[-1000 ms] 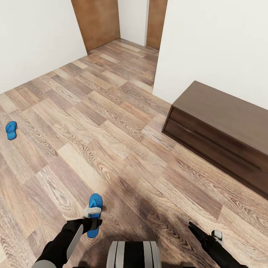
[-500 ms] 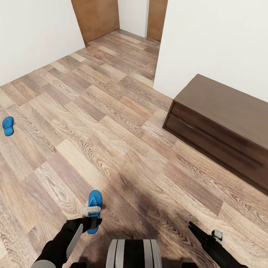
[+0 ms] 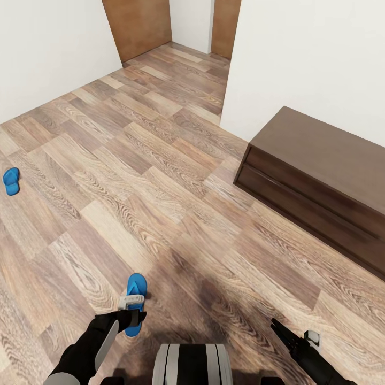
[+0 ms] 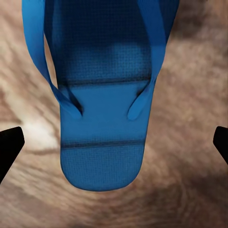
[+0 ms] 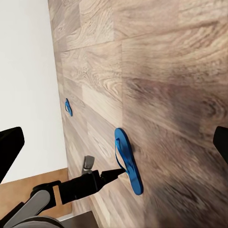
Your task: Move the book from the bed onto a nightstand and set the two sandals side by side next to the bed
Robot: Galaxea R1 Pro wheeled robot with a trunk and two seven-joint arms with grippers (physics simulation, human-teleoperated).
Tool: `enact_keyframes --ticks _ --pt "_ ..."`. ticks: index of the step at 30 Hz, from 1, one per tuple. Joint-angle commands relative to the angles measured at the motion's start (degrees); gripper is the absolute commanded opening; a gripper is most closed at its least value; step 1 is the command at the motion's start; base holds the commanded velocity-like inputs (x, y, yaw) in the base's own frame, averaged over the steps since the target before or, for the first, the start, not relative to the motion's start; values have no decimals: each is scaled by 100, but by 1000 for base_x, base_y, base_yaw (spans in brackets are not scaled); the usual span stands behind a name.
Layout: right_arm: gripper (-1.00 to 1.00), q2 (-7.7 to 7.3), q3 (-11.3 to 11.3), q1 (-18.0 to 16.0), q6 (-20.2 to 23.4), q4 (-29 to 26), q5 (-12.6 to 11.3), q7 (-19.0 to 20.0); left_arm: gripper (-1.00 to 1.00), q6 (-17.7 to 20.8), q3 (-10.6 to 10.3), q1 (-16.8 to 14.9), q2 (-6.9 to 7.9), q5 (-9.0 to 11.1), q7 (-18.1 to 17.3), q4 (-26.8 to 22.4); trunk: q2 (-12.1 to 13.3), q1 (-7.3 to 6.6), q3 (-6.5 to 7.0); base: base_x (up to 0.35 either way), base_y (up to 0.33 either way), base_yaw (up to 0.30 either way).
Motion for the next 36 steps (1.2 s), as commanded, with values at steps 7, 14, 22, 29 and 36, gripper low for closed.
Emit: enact_keyframes --ticks 7,14,22,29,36 --pt "100 0 -3 -2 54 1 -23 12 100 30 -9 -7 -1 52 8 -9 -1 -1 -3 0 0 0" --pt "100 0 -3 -2 54 1 -24 14 100 30 -9 -15 2 48 8 -10 -4 4 -47 0 0 0" --pt "100 0 -3 -2 58 1 -22 16 100 30 -9 -26 5 51 8 -10 -12 20 -180 0 0 0" --pt "100 0 -3 -2 62 1 -22 18 100 33 -9 -30 5 46 13 -13 -12 20 -180 0 0 0" --pt "100 0 -3 -2 63 1 -19 19 100 37 -9 -31 5 44 16 -10 -12 20 -180 0 0 0"
